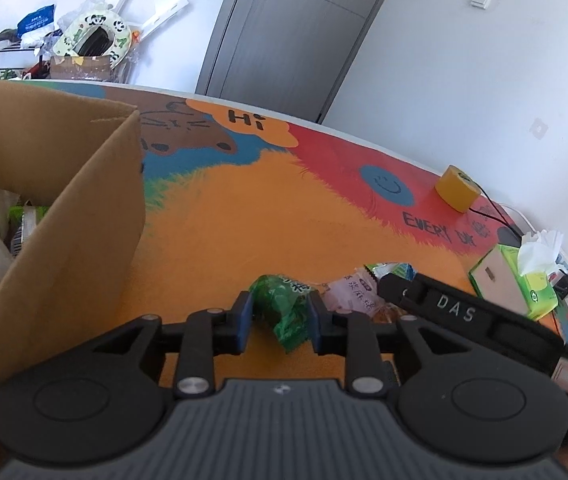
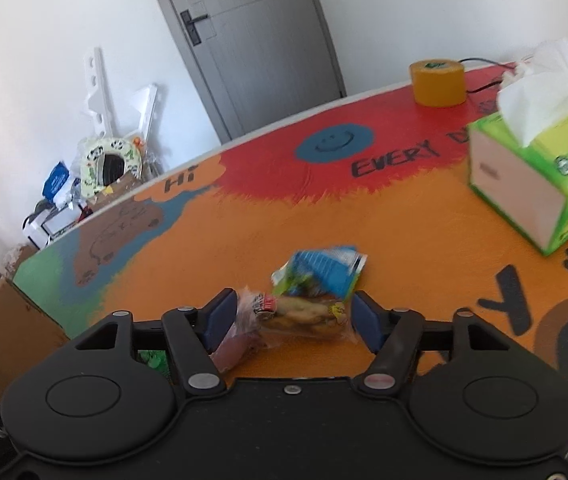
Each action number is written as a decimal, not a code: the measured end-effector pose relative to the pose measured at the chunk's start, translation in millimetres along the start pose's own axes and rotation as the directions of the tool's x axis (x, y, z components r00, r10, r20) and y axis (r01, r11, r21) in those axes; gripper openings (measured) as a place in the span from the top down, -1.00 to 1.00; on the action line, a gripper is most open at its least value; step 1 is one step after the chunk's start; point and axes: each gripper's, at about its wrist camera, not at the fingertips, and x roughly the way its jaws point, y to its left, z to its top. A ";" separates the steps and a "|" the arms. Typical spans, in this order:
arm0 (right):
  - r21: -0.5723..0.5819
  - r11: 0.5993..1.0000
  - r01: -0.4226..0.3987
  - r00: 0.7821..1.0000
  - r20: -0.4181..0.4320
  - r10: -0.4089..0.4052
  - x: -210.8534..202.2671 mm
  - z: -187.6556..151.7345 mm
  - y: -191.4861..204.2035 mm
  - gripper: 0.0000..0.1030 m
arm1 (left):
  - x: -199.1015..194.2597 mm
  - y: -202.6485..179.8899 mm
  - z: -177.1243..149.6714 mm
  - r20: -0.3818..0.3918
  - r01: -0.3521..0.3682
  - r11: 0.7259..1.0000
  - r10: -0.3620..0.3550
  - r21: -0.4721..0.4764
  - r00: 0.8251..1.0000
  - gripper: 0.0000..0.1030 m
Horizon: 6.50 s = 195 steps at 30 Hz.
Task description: Organize snacks
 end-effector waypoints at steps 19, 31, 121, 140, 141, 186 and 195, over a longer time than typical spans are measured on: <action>0.035 0.999 0.020 0.999 0.030 -0.021 -29.2 -15.3 -25.5 -0.06 | 16.4 -15.9 -4.9 0.021 -0.077 0.996 0.075 0.056 0.997 -0.37; 0.037 0.999 0.026 0.998 0.055 -0.028 -29.8 -21.8 -21.5 -0.05 | 17.8 -14.6 -15.1 0.028 -0.040 0.997 0.039 0.072 0.999 0.22; -0.216 0.922 -0.321 0.940 0.049 0.338 -132.4 -67.5 194.8 -0.16 | -204.0 185.8 -1.1 0.286 -0.101 0.978 0.151 -0.184 0.946 -0.47; -0.088 0.979 -0.184 0.972 0.130 0.194 -158.1 -58.5 110.4 -0.27 | -189.7 129.6 -11.0 0.262 -0.078 0.995 0.093 -0.067 0.961 -0.53; -0.080 0.981 -0.178 0.973 0.133 0.187 -158.2 -58.4 104.1 -0.27 | -187.4 125.4 -11.1 0.258 -0.075 0.996 0.087 -0.056 0.962 -0.53; 0.129 0.987 -0.091 0.989 0.129 0.075 -127.1 16.6 -50.5 -0.68 | -72.9 -50.0 21.4 0.096 -0.042 0.993 0.032 0.106 0.995 -0.62; 0.196 0.976 -0.097 0.993 0.083 0.082 -93.6 25.4 -66.9 -0.68 | -25.3 -62.0 19.5 0.034 -0.062 0.996 0.059 0.070 0.998 -0.62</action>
